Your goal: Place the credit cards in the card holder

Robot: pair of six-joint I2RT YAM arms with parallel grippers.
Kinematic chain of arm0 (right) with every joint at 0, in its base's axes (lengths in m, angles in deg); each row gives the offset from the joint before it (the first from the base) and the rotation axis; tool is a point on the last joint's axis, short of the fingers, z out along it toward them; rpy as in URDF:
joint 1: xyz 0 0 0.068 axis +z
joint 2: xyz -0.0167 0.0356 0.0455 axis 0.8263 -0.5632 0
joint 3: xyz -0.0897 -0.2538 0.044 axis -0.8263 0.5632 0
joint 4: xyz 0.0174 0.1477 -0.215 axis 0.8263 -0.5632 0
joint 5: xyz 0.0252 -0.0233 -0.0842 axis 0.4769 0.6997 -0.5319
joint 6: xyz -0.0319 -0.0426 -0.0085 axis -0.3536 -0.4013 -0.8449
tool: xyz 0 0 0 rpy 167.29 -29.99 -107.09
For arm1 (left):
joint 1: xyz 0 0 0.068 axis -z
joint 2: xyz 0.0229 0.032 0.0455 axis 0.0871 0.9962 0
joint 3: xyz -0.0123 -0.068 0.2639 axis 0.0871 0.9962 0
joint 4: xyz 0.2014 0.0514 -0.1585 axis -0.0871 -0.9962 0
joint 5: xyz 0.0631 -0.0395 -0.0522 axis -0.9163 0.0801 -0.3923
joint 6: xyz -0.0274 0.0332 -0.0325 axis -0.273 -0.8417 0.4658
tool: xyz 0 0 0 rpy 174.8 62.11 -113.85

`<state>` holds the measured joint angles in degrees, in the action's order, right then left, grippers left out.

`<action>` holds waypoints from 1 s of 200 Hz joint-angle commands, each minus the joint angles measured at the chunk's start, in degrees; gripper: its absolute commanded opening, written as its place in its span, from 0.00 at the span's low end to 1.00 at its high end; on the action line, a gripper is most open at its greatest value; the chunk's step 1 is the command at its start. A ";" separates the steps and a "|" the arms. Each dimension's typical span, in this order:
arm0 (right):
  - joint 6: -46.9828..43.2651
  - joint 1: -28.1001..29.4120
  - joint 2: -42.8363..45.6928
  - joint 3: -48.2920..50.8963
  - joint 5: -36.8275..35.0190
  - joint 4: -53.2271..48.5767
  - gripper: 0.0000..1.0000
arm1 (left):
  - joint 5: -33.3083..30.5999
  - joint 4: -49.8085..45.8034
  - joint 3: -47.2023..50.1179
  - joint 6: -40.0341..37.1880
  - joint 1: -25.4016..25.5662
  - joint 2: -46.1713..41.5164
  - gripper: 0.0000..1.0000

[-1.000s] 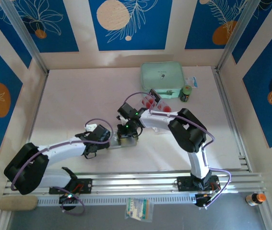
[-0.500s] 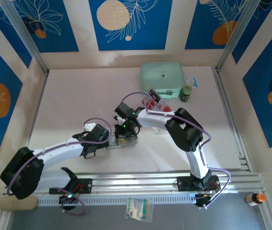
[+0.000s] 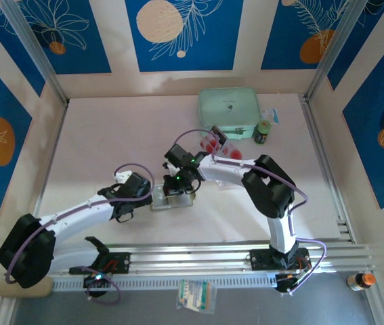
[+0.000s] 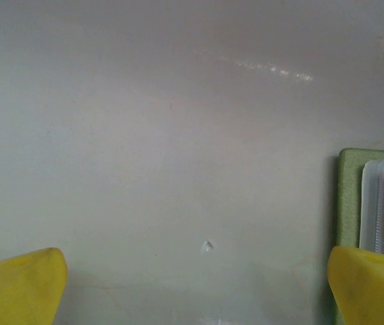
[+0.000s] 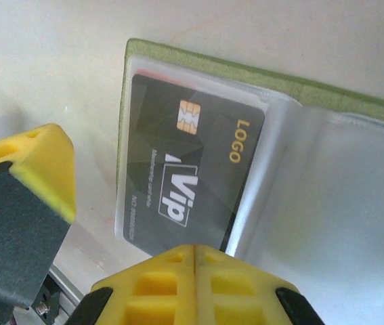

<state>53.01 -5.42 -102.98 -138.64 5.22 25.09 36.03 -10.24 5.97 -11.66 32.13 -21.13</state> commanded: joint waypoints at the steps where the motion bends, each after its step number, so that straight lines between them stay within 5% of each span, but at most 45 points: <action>1: 1.14 0.72 1.20 1.96 -0.47 -0.31 0.01 | 0.91 -0.43 1.03 1.25 -0.74 1.25 0.98; 200: 0.61 2.39 -3.77 -1.33 1.91 -1.03 0.01 | 2.50 3.28 2.54 0.83 -0.74 8.04 0.98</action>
<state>53.84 -3.69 -105.43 -138.60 4.61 24.76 37.29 -8.58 6.95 -11.29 31.97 -15.19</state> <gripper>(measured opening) 0.044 0.978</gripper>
